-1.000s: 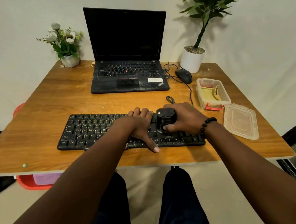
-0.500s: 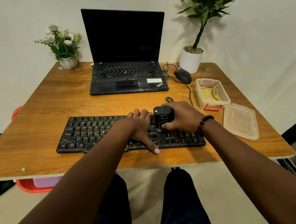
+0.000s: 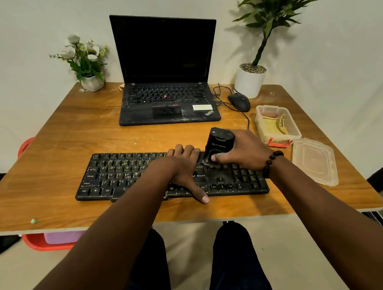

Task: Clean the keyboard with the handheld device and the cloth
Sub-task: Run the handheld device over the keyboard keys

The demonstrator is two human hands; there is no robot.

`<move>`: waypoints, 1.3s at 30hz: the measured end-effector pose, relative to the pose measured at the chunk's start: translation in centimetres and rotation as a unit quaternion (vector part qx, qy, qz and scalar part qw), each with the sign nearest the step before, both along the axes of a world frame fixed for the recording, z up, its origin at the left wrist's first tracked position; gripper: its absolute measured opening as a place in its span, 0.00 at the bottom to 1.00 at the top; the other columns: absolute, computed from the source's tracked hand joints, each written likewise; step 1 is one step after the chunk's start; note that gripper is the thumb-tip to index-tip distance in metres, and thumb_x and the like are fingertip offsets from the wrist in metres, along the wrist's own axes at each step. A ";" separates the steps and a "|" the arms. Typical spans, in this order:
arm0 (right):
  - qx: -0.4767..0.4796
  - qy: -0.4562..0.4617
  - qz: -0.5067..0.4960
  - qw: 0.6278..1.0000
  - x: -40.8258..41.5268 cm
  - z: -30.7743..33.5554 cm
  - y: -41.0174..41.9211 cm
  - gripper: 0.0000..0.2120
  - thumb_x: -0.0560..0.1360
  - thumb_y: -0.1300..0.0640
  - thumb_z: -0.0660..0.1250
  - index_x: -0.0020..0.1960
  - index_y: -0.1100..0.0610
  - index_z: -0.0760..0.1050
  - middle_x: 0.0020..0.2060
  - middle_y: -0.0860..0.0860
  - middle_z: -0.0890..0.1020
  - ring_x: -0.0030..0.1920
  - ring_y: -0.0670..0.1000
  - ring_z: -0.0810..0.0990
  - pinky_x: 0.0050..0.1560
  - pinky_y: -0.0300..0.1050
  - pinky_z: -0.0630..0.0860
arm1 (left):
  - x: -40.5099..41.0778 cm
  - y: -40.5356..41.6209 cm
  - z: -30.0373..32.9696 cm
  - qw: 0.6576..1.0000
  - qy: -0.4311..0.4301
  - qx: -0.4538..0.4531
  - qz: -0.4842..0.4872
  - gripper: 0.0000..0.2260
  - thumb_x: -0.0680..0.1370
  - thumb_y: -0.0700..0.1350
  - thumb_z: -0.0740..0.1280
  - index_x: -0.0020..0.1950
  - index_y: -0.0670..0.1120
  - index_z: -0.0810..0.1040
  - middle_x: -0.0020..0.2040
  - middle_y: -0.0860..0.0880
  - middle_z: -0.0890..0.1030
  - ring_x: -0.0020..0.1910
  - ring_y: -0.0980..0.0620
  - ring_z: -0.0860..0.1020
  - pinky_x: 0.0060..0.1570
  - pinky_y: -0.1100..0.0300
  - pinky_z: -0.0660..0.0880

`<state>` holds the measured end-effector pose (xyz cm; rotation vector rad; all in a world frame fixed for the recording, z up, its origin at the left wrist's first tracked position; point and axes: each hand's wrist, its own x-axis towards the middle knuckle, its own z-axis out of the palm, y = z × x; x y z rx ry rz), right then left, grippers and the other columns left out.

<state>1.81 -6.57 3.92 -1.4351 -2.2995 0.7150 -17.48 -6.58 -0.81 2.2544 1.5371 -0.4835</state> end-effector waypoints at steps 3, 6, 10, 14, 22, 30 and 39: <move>-0.031 0.010 -0.006 0.999 0.5 -0.1 -0.5 0.20 0.66 0.50 0.77 0.55 0.50 0.75 0.46 0.42 0.81 0.45 0.39 0.78 0.41 0.31 0.74 | 0.0 0.0 0.1 1.000 0.001 0.000 -0.003 0.65 0.59 0.75 0.74 0.81 0.48 0.41 0.80 0.49 0.45 0.77 0.40 0.47 0.75 0.37 0.54; -0.095 0.008 0.020 0.995 0.9 -0.7 -1.1 0.19 0.67 0.53 0.77 0.55 0.48 0.75 0.48 0.44 0.82 0.48 0.43 0.80 0.46 0.36 0.78 | 0.0 -0.1 0.1 1.000 -0.005 0.004 -0.004 0.65 0.59 0.75 0.74 0.81 0.48 0.42 0.79 0.49 0.46 0.77 0.40 0.48 0.75 0.38 0.54; 0.027 -0.059 0.032 0.997 -0.2 -0.9 0.1 0.16 0.67 0.55 0.76 0.52 0.52 0.76 0.46 0.46 0.81 0.48 0.47 0.79 0.47 0.40 0.76 | 0.0 -0.2 0.2 1.000 -0.009 0.007 -0.003 0.64 0.59 0.74 0.75 0.81 0.47 0.44 0.78 0.49 0.48 0.76 0.41 0.50 0.75 0.39 0.55; 0.023 -0.070 0.056 0.996 -0.5 0.2 0.8 0.18 0.67 0.53 0.76 0.55 0.54 0.77 0.47 0.47 0.81 0.48 0.47 0.79 0.48 0.42 0.76 | 0.1 -0.2 0.3 1.000 -0.005 0.007 -0.004 0.64 0.59 0.74 0.74 0.81 0.47 0.45 0.77 0.49 0.50 0.75 0.41 0.51 0.75 0.39 0.56; 0.071 -0.101 0.068 0.990 -0.9 -0.2 0.7 0.14 0.67 0.54 0.75 0.50 0.54 0.76 0.45 0.47 0.80 0.48 0.49 0.77 0.48 0.47 0.75 | 0.0 -0.1 0.2 1.000 -0.003 0.004 -0.005 0.63 0.59 0.75 0.74 0.81 0.47 0.45 0.77 0.50 0.49 0.74 0.42 0.51 0.75 0.39 0.56; 0.043 -0.111 0.099 0.988 -0.5 -0.7 0.5 0.14 0.67 0.55 0.75 0.50 0.52 0.76 0.44 0.45 0.80 0.47 0.48 0.79 0.46 0.43 0.76 | 0.0 0.0 0.1 1.000 -0.003 0.010 -0.009 0.64 0.58 0.75 0.74 0.81 0.47 0.45 0.77 0.49 0.51 0.74 0.42 0.52 0.75 0.39 0.57; -0.010 -0.085 0.051 0.995 0.4 -0.6 1.0 0.22 0.68 0.51 0.76 0.60 0.52 0.76 0.50 0.45 0.81 0.50 0.44 0.78 0.44 0.30 0.71 | 0.0 0.1 0.0 1.000 -0.002 0.001 -0.001 0.65 0.58 0.75 0.74 0.81 0.48 0.42 0.79 0.49 0.47 0.76 0.40 0.49 0.74 0.36 0.57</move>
